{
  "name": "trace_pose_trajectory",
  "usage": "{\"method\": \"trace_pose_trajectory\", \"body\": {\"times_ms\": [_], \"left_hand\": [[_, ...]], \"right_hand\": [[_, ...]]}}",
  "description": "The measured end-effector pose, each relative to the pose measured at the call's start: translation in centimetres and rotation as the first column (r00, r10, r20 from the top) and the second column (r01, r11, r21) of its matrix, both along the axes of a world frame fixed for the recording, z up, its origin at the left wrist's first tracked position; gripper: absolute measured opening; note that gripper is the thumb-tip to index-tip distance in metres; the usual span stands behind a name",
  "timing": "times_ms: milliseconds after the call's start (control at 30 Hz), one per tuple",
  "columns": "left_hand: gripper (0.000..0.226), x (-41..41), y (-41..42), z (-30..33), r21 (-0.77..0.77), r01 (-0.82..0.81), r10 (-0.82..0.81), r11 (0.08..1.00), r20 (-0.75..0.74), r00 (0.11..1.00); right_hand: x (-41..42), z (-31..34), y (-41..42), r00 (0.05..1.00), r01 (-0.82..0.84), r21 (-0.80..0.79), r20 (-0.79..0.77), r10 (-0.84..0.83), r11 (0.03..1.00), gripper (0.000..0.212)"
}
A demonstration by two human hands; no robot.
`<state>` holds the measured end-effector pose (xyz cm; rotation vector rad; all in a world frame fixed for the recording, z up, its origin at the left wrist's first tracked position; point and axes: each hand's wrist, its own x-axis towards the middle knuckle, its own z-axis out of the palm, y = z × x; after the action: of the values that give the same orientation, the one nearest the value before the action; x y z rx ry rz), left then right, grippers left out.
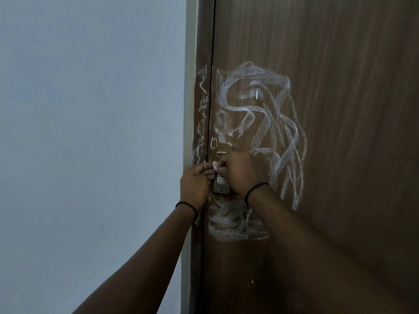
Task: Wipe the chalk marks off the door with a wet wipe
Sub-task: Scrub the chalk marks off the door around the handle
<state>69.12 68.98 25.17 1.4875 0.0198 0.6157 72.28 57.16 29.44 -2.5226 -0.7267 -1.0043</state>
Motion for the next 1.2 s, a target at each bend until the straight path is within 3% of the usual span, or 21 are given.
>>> {"method": "trace_pose_trajectory", "body": {"times_ms": [133,233,367,433,500,567,633,733,833,933,1100,1200], "left_hand": [[0.038,0.2,-0.1,0.0,-0.018,-0.009,0.009,1.0,-0.013,1.0],[0.038,0.4,-0.3,0.0,-0.023,-0.031,0.031,0.999,-0.003,1.0],[0.039,0.0,0.0,-0.2,0.022,-0.013,0.012,1.0,0.022,1.0],[0.039,-0.1,0.1,-0.3,0.019,-0.01,0.01,1.0,0.011,1.0],[0.038,0.0,0.1,-0.3,0.029,-0.028,0.027,0.999,0.004,1.0],[0.036,0.1,-0.1,-0.3,0.106,-0.062,0.059,0.992,0.026,0.998],[0.032,0.0,-0.4,-0.3,0.22,-0.132,0.11,0.966,0.112,0.988],[0.023,-0.4,-0.8,-0.1,0.327,-0.24,0.15,0.914,0.278,0.949],[0.024,-0.5,-0.9,0.5,0.312,-0.214,0.111,0.926,0.317,0.942],[0.019,-0.3,-0.8,1.5,0.224,-0.269,0.184,0.937,0.339,0.923],[0.019,-0.7,-2.1,1.9,0.166,-0.186,0.12,0.968,0.342,0.932],[0.018,-0.7,-2.8,1.7,0.127,-0.144,0.095,0.981,0.33,0.939]], "right_hand": [[0.3,0.1,-1.1,0.984,0.103,0.104,0.135,-0.116,0.989,0.021],[0.0,0.5,-0.5,0.964,0.035,0.143,0.257,-0.071,0.989,0.019],[0.5,0.1,0.0,0.994,-0.104,-0.038,0.039,0.106,0.994,0.018],[0.7,-0.2,-0.8,0.995,-0.098,0.049,-0.029,0.1,0.994,0.015],[0.7,-0.4,-1.7,0.999,-0.025,0.106,0.036,0.022,0.994,0.017],[0.4,-0.4,-2.0,0.997,0.005,0.157,0.071,-0.017,0.988,0.018],[0.1,-0.1,-1.9,0.999,-0.02,0.215,-0.038,0.029,0.976,0.012],[-0.2,0.2,-1.5,0.942,-0.133,0.428,-0.226,0.249,0.894,0.007],[-0.8,0.6,-1.6,0.84,-0.237,0.64,-0.242,0.485,0.731,0.016],[-1.3,1.0,-1.5,0.789,-0.22,0.76,-0.23,0.569,0.612,0.013],[-1.7,0.6,-0.5,0.938,-0.155,0.714,-0.11,0.328,0.683,0.014],[-1.6,0.5,-0.2,0.942,-0.115,0.77,-0.116,0.315,0.627,0.012]]}}
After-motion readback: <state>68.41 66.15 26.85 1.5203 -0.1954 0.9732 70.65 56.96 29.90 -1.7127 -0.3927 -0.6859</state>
